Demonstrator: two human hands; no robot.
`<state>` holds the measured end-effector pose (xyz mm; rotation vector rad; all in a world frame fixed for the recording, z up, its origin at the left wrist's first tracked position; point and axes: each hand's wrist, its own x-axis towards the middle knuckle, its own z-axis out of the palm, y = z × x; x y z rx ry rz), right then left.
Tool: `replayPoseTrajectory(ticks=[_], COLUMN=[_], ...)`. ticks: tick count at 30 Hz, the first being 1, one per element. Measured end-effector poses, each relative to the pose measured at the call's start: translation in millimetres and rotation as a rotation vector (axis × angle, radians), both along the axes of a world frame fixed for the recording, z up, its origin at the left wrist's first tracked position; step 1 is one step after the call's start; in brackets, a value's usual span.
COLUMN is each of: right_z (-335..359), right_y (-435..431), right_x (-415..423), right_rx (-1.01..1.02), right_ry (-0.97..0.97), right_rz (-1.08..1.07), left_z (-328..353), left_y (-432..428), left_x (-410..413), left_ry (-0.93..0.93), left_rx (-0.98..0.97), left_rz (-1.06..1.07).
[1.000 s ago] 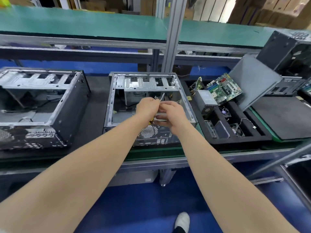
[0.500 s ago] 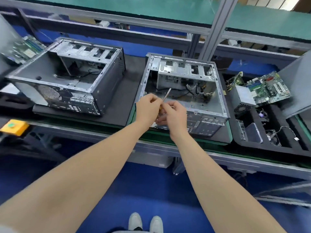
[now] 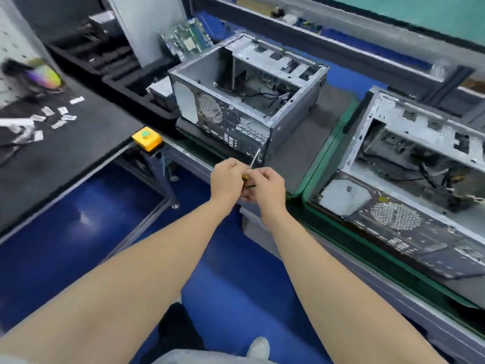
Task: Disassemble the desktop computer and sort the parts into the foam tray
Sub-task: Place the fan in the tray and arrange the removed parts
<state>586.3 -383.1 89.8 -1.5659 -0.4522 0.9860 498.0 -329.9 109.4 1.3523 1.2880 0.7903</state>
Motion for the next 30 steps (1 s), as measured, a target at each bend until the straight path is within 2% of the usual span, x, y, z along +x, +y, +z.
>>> replayPoseTrajectory(ticks=[7, 15, 17, 22, 30], right_z=[-36.8, -71.3, -78.5, -83.6, -106.8], right_y=[123.9, 255.7, 300.5, 356.6, 406.9], right_x=[-105.1, -234.2, -277.7, -324.1, -388.3], right_rx=[-0.083, -0.214, -0.260, -0.257, -0.329], right_ry=[0.107, 0.261, 0.288, 0.380, 0.404], right_rz=[0.100, 0.154, 0.178, 0.244, 0.336], left_z=[-35.6, -72.9, -83.2, -94.8, -131.3], left_y=[115.5, 234.8, 275.0, 325.7, 374.1], left_x=[-115.5, -253.7, -298.1, -349.0, -413.6], left_ry=[0.074, 0.230, 0.276, 0.383, 0.463], left_rx=[-0.063, 0.003, 0.008, 0.082, 0.034], left_rz=[0.010, -0.031, 0.021, 0.064, 0.182])
